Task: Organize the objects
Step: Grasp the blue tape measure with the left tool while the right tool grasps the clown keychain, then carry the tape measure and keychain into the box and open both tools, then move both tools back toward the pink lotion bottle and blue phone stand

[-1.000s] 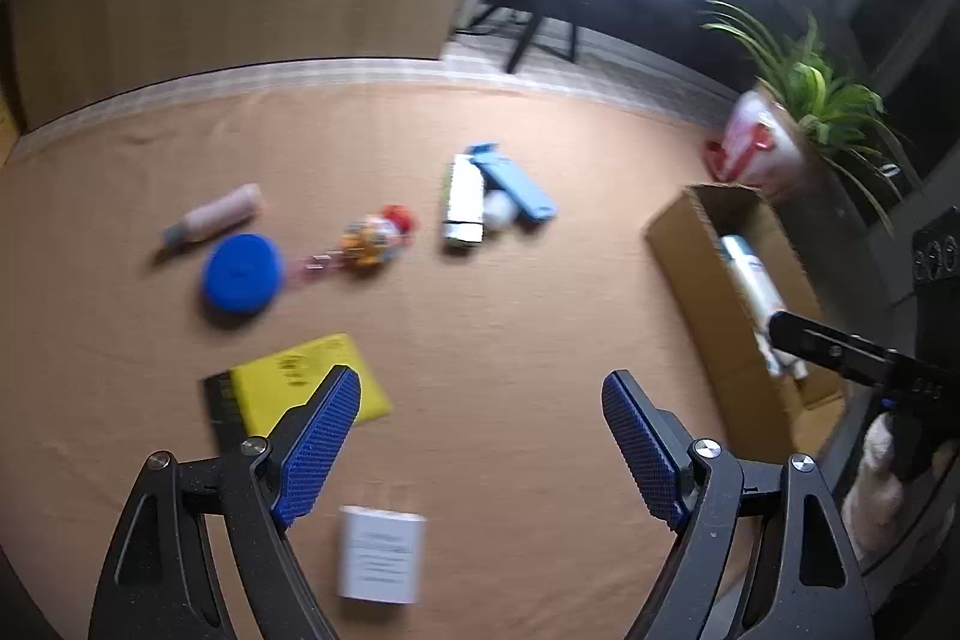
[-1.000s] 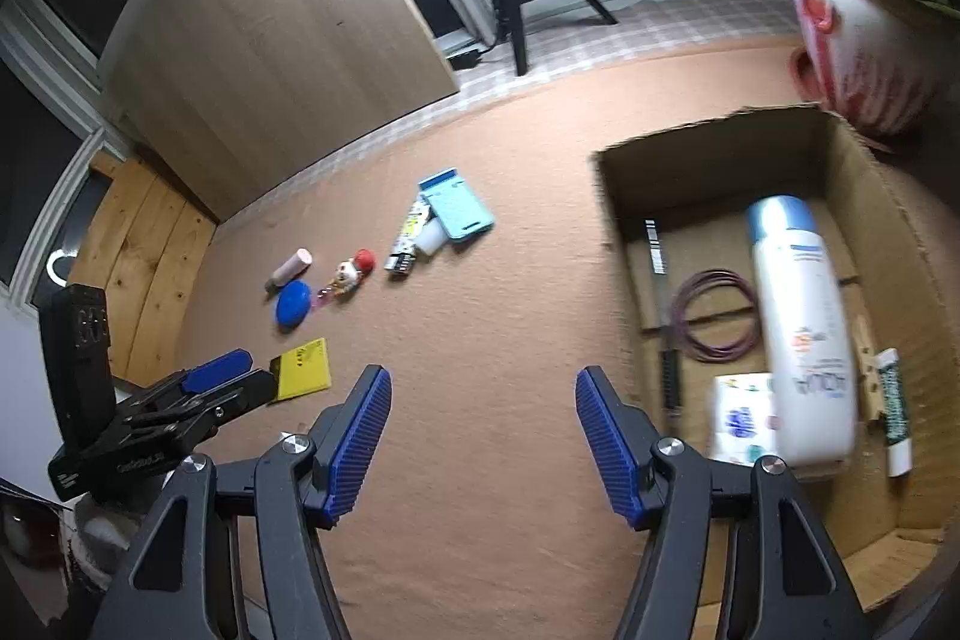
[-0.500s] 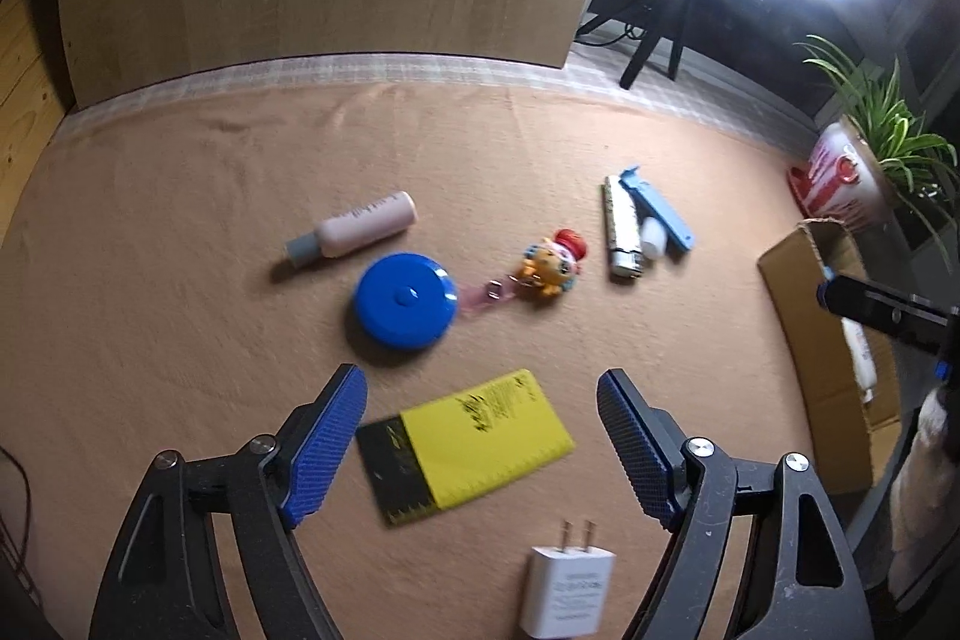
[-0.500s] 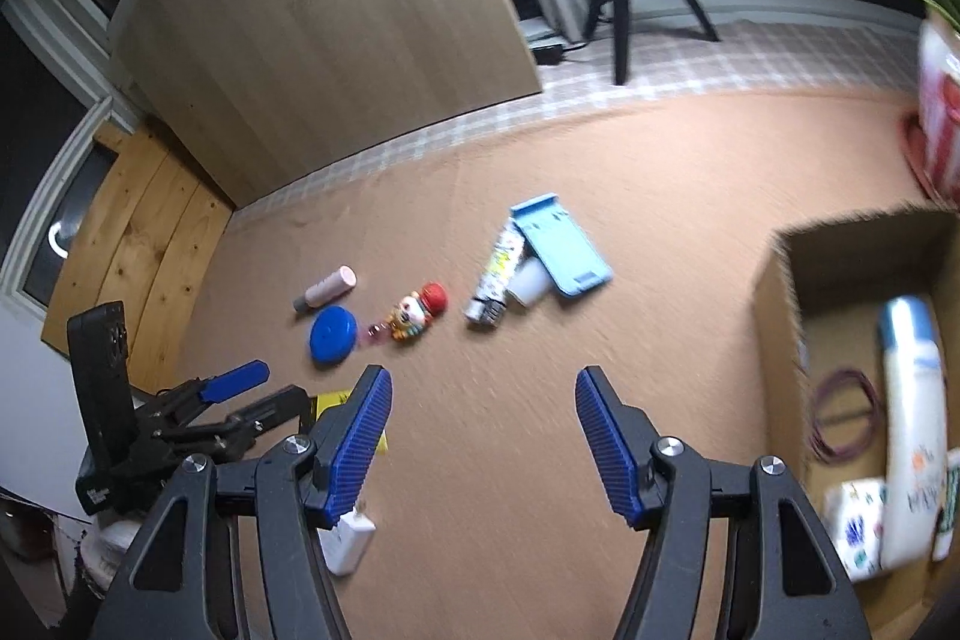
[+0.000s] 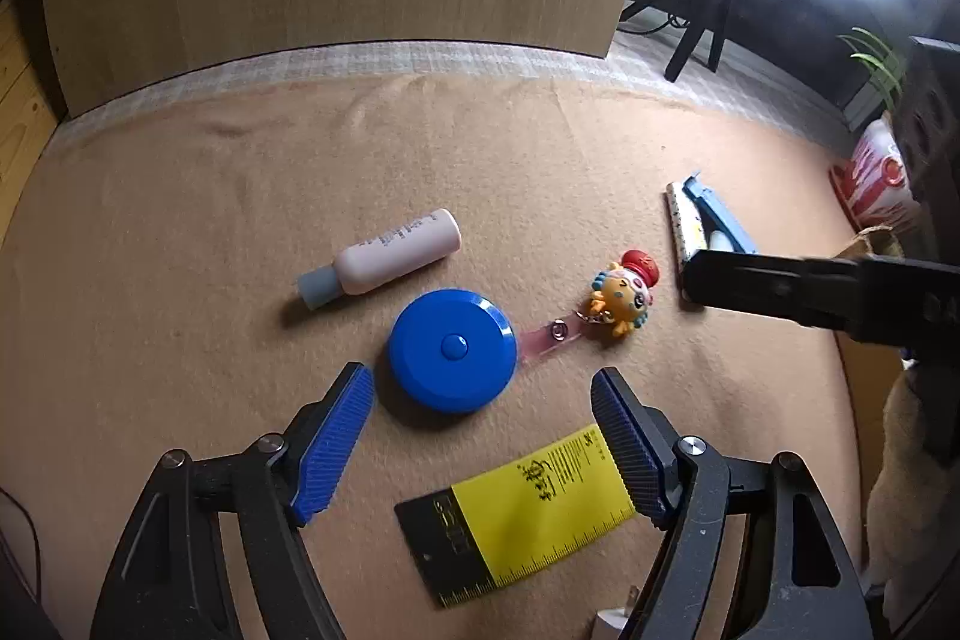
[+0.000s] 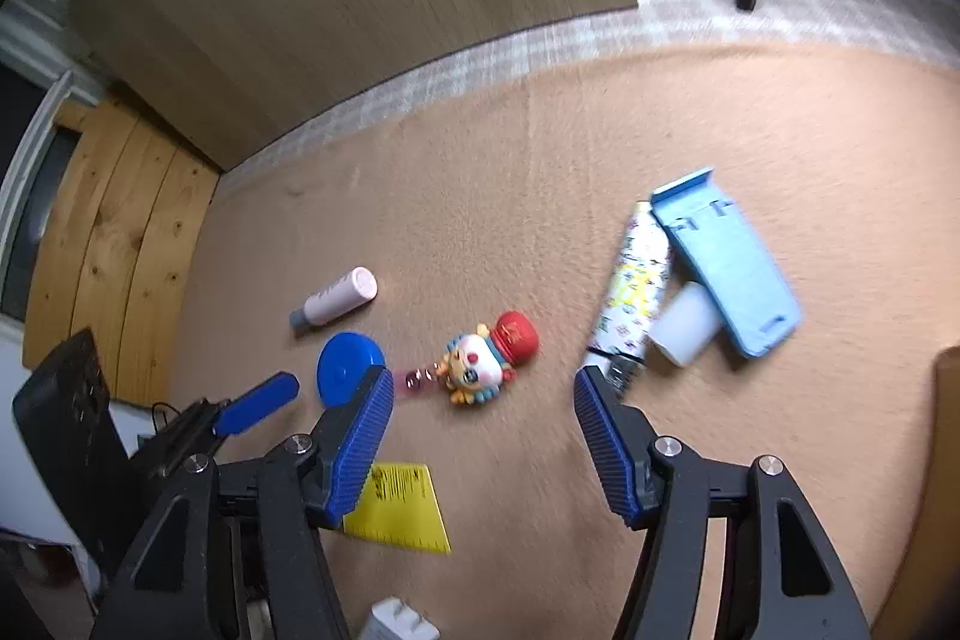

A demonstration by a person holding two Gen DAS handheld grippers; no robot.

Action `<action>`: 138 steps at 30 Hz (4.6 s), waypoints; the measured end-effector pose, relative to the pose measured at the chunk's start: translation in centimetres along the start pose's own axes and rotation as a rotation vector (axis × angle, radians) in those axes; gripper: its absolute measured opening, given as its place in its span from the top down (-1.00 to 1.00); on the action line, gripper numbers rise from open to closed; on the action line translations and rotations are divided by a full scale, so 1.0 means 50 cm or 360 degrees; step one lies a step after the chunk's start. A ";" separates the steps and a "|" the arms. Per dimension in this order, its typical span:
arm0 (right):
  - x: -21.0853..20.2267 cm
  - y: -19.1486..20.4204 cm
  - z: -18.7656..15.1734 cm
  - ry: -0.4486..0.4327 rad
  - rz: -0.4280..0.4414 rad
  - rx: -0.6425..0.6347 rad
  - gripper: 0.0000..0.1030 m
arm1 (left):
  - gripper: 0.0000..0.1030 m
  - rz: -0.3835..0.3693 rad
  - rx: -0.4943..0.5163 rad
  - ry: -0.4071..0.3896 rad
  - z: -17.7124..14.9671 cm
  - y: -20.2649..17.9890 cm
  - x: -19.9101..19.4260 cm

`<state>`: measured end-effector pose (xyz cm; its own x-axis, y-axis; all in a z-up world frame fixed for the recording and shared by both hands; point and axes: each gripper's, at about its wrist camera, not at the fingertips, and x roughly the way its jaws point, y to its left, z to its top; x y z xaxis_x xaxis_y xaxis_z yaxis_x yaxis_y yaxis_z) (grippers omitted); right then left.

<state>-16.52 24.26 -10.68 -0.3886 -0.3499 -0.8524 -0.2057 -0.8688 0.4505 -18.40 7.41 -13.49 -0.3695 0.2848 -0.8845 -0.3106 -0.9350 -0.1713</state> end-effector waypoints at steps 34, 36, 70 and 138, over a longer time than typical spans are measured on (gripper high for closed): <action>0.028 0.062 -0.069 -0.0005 -0.0318 -0.0407 0.33 | -0.05 0.0172 -0.0014 -0.0023 -0.020 0.045 0.025; 0.011 0.056 -0.084 -0.0024 -0.0294 -0.0387 0.33 | -0.05 0.0165 -0.0041 -0.0024 -0.027 0.051 0.017; -0.499 -0.290 -0.340 -0.0573 -0.0530 0.0093 0.33 | -0.05 -0.0314 0.0380 -0.0241 -0.027 -0.453 -0.125; -0.426 -0.171 -0.311 -0.0554 -0.0457 -0.0105 -0.20 | -0.38 -0.0159 0.0432 -0.0337 -0.053 -0.411 -0.191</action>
<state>7.49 33.69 -0.49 -0.6052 0.0371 -0.7952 -0.2961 -0.9378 0.1815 -6.19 23.36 -2.66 -0.4900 0.4358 -0.7550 -0.5652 -0.8182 -0.1054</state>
